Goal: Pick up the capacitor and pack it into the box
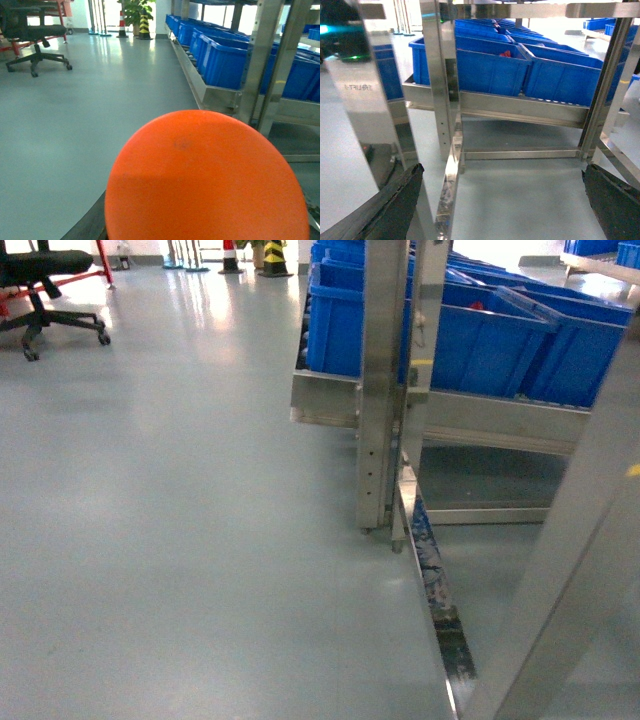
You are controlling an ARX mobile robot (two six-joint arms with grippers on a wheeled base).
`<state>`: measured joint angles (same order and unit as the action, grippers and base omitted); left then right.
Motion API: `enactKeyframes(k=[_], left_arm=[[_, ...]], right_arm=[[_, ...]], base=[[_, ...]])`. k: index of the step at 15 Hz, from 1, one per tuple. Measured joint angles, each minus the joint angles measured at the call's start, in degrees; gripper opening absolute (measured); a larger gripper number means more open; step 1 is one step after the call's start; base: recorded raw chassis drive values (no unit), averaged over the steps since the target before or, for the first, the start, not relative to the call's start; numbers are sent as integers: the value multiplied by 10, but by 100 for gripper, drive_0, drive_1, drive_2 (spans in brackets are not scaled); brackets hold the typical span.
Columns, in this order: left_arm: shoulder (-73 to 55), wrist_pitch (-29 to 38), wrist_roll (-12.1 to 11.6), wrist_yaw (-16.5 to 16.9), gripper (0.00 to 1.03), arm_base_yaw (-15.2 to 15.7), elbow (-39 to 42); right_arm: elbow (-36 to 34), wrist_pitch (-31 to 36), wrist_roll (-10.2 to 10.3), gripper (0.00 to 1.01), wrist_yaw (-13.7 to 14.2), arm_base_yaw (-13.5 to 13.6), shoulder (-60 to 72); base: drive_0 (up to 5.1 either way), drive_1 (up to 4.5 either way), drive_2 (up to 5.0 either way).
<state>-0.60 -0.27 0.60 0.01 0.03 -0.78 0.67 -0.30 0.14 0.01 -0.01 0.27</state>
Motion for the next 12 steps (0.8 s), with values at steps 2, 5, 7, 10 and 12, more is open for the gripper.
enactKeyframes(k=[2,5,7,10,12], left_arm=[[0,0,0,0,44,0,0],[0,0,0,0,44,0,0],[0,-1,0,0,44,0,0],[0,-2,0,0,44,0,0],[0,-1,0,0,44,0,0]], right_arm=[[0,0,0,98,0,0,0],[0,-1,0,98,0,0,0],[0,-2,0,98,0,0,0],[0,1,0,98,0,0,0],[0,2,0,98,0,0,0]], base=[[-490,256,256],[-490,256,256],[-490,256,256],[-490,256,256],[-490,256,256]])
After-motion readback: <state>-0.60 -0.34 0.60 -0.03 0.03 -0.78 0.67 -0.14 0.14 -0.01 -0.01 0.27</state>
